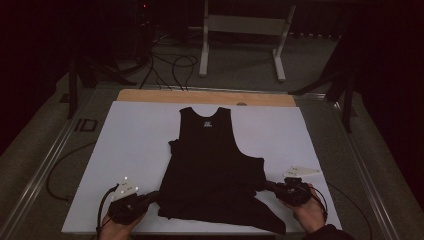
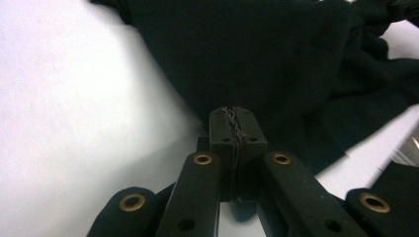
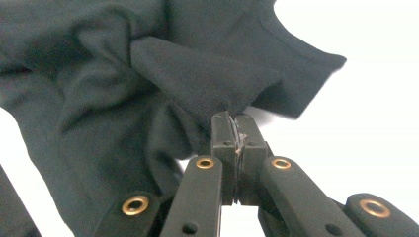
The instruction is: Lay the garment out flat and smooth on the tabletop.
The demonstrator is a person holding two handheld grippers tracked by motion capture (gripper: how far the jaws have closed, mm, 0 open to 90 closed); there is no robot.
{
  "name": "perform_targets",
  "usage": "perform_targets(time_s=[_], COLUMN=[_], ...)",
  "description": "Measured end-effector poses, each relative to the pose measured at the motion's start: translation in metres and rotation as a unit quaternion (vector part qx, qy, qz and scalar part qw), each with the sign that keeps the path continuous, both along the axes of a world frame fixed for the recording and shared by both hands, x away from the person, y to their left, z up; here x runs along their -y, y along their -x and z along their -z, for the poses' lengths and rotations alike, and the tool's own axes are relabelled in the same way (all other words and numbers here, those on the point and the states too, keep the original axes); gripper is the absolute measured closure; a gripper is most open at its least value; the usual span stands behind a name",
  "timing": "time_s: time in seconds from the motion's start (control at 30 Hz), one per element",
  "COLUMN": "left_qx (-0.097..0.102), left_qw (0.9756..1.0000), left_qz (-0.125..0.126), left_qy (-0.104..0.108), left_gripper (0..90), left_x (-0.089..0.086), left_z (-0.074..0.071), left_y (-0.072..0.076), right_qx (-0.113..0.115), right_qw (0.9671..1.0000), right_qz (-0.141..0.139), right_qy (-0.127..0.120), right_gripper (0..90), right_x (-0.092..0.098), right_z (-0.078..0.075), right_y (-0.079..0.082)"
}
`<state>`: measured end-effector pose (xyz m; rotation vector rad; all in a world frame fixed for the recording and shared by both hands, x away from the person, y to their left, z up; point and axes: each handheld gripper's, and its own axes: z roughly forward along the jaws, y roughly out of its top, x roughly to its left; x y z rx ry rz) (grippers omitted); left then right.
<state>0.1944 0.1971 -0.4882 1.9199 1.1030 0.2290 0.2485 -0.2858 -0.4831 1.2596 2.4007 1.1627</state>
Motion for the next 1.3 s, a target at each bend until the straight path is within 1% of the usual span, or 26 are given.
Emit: perform_targets(time_s=[0.07,0.13,0.2,0.27,0.3,0.33,0.37,0.53,0.6,0.63,0.67,0.7,0.73,0.77,0.83,0.87,0.9,0.93,0.97,1.03,1.07,1.1,1.17,1.23,1.27,1.3], left_qx=[0.002,0.004,0.004,0.004,0.004,0.004,0.005,0.012,0.017,0.019,0.021,0.021,0.023,0.026,0.033,0.033,0.037,0.035,0.032,0.03,0.026,0.022,0.017,0.016,0.018,0.021], left_qw=[1.0,0.9999,0.9999,0.9999,0.9999,0.9999,0.9998,0.9996,0.9994,0.9995,0.9995,0.9995,0.9994,0.9994,0.9992,0.9992,0.9988,0.9986,0.9981,0.997,0.9963,0.995,0.9922,0.9887,0.9875,0.985], left_qz=[0.005,0.009,0.012,0.014,0.014,0.014,0.017,0.02,0.02,0.016,0.006,0.006,0.002,-0.001,0.004,0.004,0.026,0.035,0.051,0.071,0.082,0.096,0.121,0.145,0.15,0.158], left_qy=[0.002,0.003,0.004,0.003,0.003,0.003,0.007,0.018,0.021,0.022,0.023,0.023,0.024,0.024,0.02,0.02,0.017,0.016,0.01,0.003,-0.005,-0.015,-0.024,-0.036,-0.044,-0.066], left_gripper=[89.0,89.0,89.0,89.0,89.0,89.0,89.0,88.8,88.6,87.9,84.8,78.9,78.9,74.6,68.9,66.0,61.7,59.1,55.4,48.9,46.3,43.8,39.3,35.6,34.6,33.4], left_x=[-0.001,-0.002,-0.002,-0.004,-0.004,-0.004,-0.006,-0.009,-0.011,-0.011,-0.011,-0.011,-0.011,-0.01,-0.006,-0.006,0.004,0.008,0.017,0.031,0.038,0.047,0.062,0.074,0.079,0.086], left_z=[-0.002,-0.003,-0.003,-0.004,-0.004,-0.004,-0.006,-0.009,-0.01,-0.01,-0.01,-0.01,-0.01,-0.01,-0.012,-0.012,-0.012,-0.011,-0.01,-0.006,-0.003,0.0,0.005,0.009,0.011,0.014], left_y=[0.009,0.017,0.023,0.028,0.028,0.028,0.034,0.043,0.043,0.042,0.039,0.039,0.033,0.03,0.024,0.024,0.015,0.013,0.009,0.004,0.001,-0.001,-0.003,-0.002,-0.002,-0.002], right_qx=[-0.004,-0.009,-0.012,-0.015,-0.015,-0.017,-0.02,-0.024,-0.022,-0.022,-0.022,-0.022,-0.022,-0.02,-0.018,-0.018,-0.016,-0.017,-0.016,-0.016,-0.016,-0.015,-0.015,-0.016,-0.016,-0.016], right_qw=[1.0,0.9999,0.9998,0.9997,0.9997,0.9997,0.9997,0.9994,0.9994,0.9994,0.9994,0.9994,0.9994,0.9994,0.9993,0.9993,0.9994,0.9994,0.9994,0.9994,0.9994,0.9995,0.9995,0.9994,0.9995,0.9995], right_qz=[0.007,0.008,0.01,0.012,0.012,0.012,0.005,-0.008,-0.011,-0.013,-0.014,-0.014,-0.016,-0.018,-0.022,-0.022,-0.024,-0.023,-0.023,-0.023,-0.023,-0.023,-0.023,-0.024,-0.022,-0.022], right_qy=[0.003,0.003,0.008,0.013,0.013,0.014,0.016,0.023,0.023,0.023,0.022,0.022,0.022,0.023,0.022,0.022,0.021,0.02,0.019,0.019,0.019,0.018,0.017,0.018,0.017,0.017], right_gripper=[89.1,89.1,89.1,89.1,89.1,89.1,88.9,88.8,88.8,88.8,88.8,88.8,88.8,88.7,88.7,88.7,88.6,88.6,88.6,88.6,88.6,88.5,88.5,88.6,88.5,88.5], right_x=[0.006,0.011,0.014,0.015,0.015,0.015,0.014,0.01,0.009,0.008,0.007,0.007,0.007,0.006,0.005,0.005,0.004,0.004,0.003,0.003,0.002,0.002,0.002,0.002,0.002,0.002], right_z=[0.002,0.004,0.006,0.007,0.007,0.007,0.008,0.009,0.01,0.01,0.009,0.009,0.009,0.01,0.01,0.01,0.01,0.009,0.009,0.009,0.009,0.01,0.01,0.011,0.011,0.011], right_y=[0.006,0.01,0.012,0.014,0.014,0.014,0.015,0.017,0.017,0.017,0.017,0.017,0.017,0.017,0.017,0.017,0.017,0.017,0.017,0.017,0.017,0.017,0.017,0.016,0.016,0.016])
